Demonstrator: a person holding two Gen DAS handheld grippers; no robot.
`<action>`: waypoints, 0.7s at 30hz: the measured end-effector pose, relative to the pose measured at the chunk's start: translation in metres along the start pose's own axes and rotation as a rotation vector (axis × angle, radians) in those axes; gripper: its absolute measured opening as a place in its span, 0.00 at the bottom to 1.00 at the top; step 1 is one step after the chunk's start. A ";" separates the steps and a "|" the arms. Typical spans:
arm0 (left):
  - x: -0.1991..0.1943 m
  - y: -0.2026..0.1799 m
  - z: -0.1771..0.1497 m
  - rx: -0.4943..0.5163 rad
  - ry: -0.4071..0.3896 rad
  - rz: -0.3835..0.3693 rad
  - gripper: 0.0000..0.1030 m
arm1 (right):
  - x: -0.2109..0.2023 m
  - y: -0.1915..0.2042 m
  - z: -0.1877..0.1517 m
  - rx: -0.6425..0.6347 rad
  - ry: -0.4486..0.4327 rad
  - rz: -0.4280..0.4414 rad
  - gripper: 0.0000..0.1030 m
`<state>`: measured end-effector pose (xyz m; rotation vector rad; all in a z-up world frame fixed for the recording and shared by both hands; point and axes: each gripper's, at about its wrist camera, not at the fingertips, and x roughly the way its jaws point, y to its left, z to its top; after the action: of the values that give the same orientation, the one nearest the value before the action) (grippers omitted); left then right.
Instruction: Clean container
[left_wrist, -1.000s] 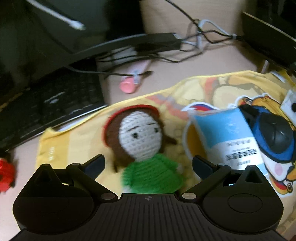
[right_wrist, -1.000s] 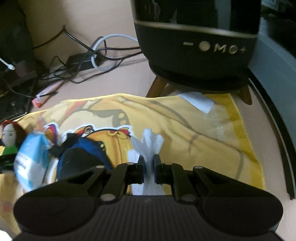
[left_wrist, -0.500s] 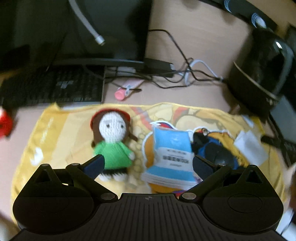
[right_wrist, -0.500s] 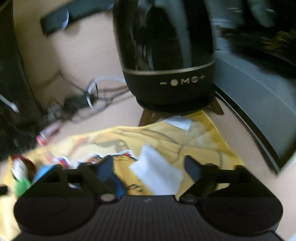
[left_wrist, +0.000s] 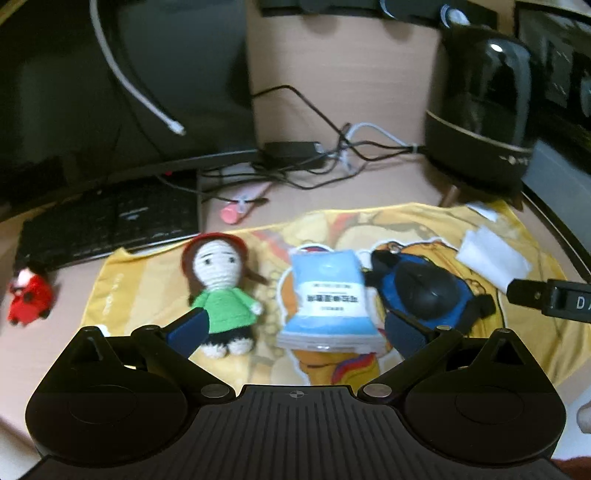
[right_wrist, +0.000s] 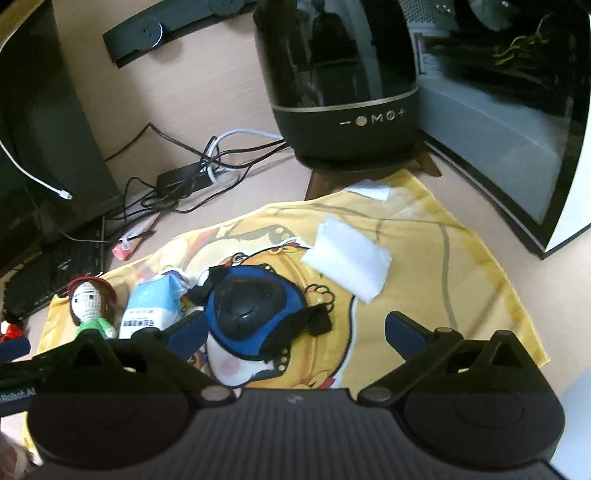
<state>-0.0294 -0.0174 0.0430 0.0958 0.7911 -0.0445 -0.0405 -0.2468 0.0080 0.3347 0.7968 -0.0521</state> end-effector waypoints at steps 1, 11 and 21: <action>0.000 0.001 -0.002 -0.006 0.012 0.005 1.00 | 0.003 0.002 0.000 -0.008 0.018 0.004 1.00; -0.003 0.003 -0.010 -0.021 0.054 0.007 1.00 | 0.006 0.026 -0.009 -0.153 0.085 0.037 1.00; -0.002 0.007 -0.015 -0.067 0.095 0.033 1.00 | 0.006 0.034 -0.010 -0.220 0.098 0.057 1.00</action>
<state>-0.0407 -0.0092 0.0346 0.0475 0.8847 0.0175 -0.0375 -0.2114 0.0070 0.1520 0.8809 0.1055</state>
